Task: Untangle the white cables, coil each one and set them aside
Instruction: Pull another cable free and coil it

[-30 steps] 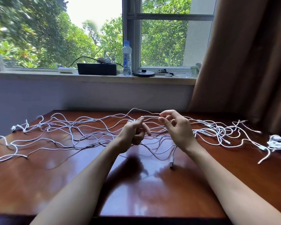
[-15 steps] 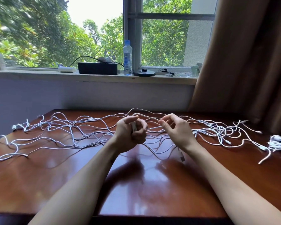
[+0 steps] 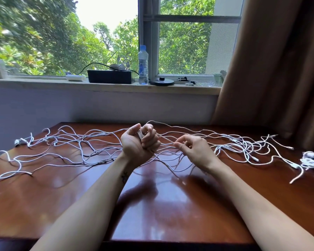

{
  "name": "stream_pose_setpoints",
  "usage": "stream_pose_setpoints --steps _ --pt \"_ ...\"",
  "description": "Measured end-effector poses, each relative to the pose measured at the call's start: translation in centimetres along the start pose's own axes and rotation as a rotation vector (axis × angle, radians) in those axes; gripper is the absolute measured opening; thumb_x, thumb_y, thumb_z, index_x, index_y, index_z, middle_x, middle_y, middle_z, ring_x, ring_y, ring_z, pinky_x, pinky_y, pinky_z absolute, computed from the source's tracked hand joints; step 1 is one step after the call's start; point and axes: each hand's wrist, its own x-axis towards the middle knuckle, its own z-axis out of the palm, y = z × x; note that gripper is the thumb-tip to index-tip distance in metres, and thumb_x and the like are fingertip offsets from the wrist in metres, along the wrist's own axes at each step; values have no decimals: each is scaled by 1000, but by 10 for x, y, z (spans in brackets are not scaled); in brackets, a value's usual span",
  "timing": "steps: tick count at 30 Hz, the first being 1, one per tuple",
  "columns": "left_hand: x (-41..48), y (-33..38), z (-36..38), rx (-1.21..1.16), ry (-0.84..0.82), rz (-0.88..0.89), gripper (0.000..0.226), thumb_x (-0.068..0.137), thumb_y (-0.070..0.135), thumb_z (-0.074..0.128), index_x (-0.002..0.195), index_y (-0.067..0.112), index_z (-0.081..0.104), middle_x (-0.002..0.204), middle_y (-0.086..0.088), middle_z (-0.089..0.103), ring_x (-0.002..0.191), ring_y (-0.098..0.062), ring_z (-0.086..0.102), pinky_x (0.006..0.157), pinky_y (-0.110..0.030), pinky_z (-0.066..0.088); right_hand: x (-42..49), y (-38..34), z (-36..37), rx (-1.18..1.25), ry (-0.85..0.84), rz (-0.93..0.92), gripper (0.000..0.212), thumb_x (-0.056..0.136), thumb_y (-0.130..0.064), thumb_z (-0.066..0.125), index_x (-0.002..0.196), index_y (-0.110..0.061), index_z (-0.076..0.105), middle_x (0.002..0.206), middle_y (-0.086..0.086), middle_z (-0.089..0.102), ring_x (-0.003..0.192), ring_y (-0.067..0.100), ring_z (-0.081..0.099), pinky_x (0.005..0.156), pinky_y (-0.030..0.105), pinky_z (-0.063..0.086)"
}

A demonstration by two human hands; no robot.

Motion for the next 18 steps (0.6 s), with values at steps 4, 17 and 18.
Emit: stream_pose_setpoints --steps 4,17,18 --pt "1 2 0 -135 64 43 36 88 27 38 77 4 64 50 -1 30 40 -12 20 45 -26 22 -2 -3 3 61 -114 -33 8 91 -32 75 91 -25 77 57 -3 62 52 5 52 59 25 44" --pt "12 2 0 113 369 72 47 108 45 28 146 25 45 67 -1 45 48 -11 39 67 -28 36 -11 -10 13 143 -347 -128 19 94 -28 68 109 -35 77 61 -14 51 59 10 36 56 32 32" --pt "12 1 1 164 379 76 45 108 45 29 145 26 46 67 -1 45 48 -10 40 68 -27 37 -10 -11 13 141 -332 -131 18 94 -25 69 108 -31 78 59 -17 53 58 7 37 55 29 33"
